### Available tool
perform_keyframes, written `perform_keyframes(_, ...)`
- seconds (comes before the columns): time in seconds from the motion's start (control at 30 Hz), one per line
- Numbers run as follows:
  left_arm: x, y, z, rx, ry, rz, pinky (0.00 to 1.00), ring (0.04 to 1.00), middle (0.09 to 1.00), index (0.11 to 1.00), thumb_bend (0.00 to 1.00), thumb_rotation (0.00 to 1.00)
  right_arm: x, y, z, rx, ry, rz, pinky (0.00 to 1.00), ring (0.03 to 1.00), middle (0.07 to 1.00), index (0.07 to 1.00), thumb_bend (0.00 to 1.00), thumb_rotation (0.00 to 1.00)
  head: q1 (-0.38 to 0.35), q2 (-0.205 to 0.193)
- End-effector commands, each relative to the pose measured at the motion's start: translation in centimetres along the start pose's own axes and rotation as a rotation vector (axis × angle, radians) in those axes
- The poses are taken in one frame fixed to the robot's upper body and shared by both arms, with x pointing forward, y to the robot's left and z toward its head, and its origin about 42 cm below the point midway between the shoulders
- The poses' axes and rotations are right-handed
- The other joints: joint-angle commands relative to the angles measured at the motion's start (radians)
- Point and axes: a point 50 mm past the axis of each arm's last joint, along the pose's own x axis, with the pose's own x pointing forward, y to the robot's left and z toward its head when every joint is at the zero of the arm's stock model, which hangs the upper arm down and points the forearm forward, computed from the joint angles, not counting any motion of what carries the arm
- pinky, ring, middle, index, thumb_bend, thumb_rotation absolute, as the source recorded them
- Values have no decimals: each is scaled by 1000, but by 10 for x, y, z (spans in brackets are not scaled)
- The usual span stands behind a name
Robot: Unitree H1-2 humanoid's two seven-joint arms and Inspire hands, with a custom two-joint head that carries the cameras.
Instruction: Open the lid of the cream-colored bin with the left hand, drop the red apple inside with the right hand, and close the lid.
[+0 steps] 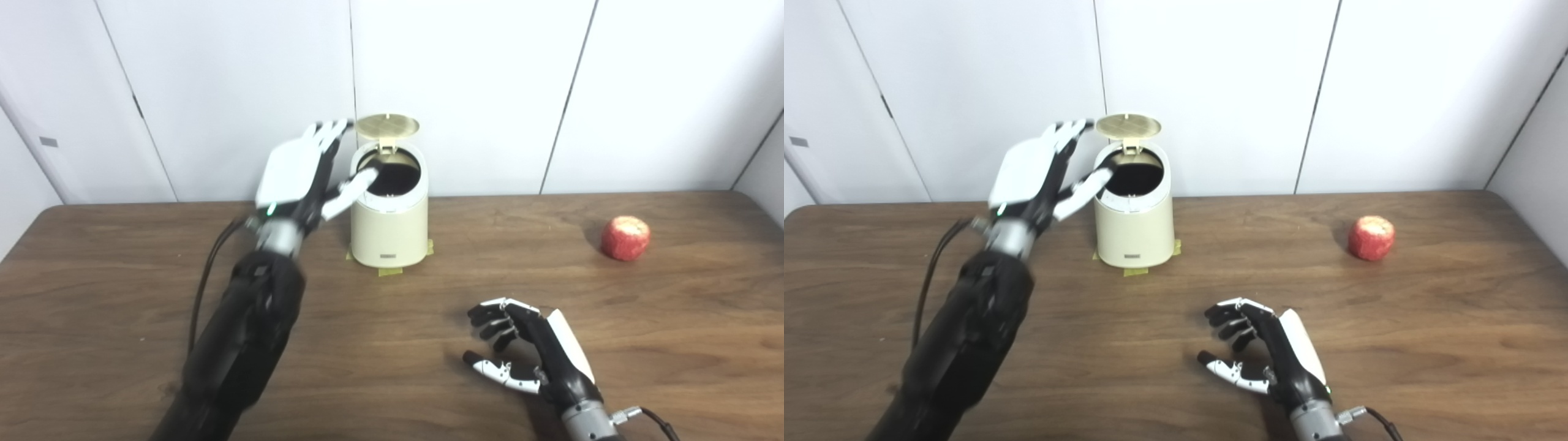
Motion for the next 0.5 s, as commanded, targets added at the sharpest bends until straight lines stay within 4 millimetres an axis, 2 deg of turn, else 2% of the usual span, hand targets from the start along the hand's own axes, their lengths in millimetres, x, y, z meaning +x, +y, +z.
perform_keyframes(0.0, -9, 27, -4, -35, -90, 101, 827, 941, 923, 915, 213, 988, 9, -10, 25, 3, -84, -24, 467, 579, 628, 621, 337, 48, -10, -3)
perform_keyframes(0.07, -28, 28, -14, -86, -92, 108, 795, 929, 913, 902, 174, 979, 11, -17, 33, -23, -121, -52, 428, 551, 620, 617, 332, 55, -10, -4)
perform_keyframes(0.13, -43, 28, -21, -139, -88, 122, 821, 923, 911, 898, 175, 996, 14, -24, 39, -77, -172, -86, 250, 352, 537, 608, 347, 75, -6, -6)
perform_keyframes(0.2, -58, 27, -27, -180, -97, 147, 831, 918, 910, 895, 174, 1000, 17, -33, 46, -121, -202, -117, 198, 290, 506, 609, 360, 100, -4, -6)
perform_keyframes(0.23, -68, 27, -29, -188, -98, 157, 844, 920, 915, 899, 169, 1000, 19, -39, 51, -138, -216, -136, 222, 330, 528, 615, 370, 135, -4, -6)
perform_keyframes(0.3, -87, 27, -30, -208, -89, 168, 881, 932, 931, 915, 164, 1000, 25, -53, 61, -198, -238, -164, 308, 442, 613, 634, 452, 194, -6, -10)
perform_keyframes(0.4, -110, 25, -28, -258, -70, 181, 894, 942, 941, 923, 168, 1000, 33, -73, 75, -320, -253, -178, 508, 627, 693, 673, 655, 313, -5, -14)
perform_keyframes(0.43, -115, 24, -27, -274, -66, 185, 887, 938, 939, 920, 177, 1000, 35, -78, 78, -349, -253, -179, 581, 690, 744, 713, 746, 343, -6, -15)
perform_keyframes(0.47, -123, 21, -25, -301, -62, 189, 884, 937, 938, 919, 179, 1000, 40, -88, 81, -398, -263, -175, 606, 711, 761, 726, 776, 353, -5, -18)
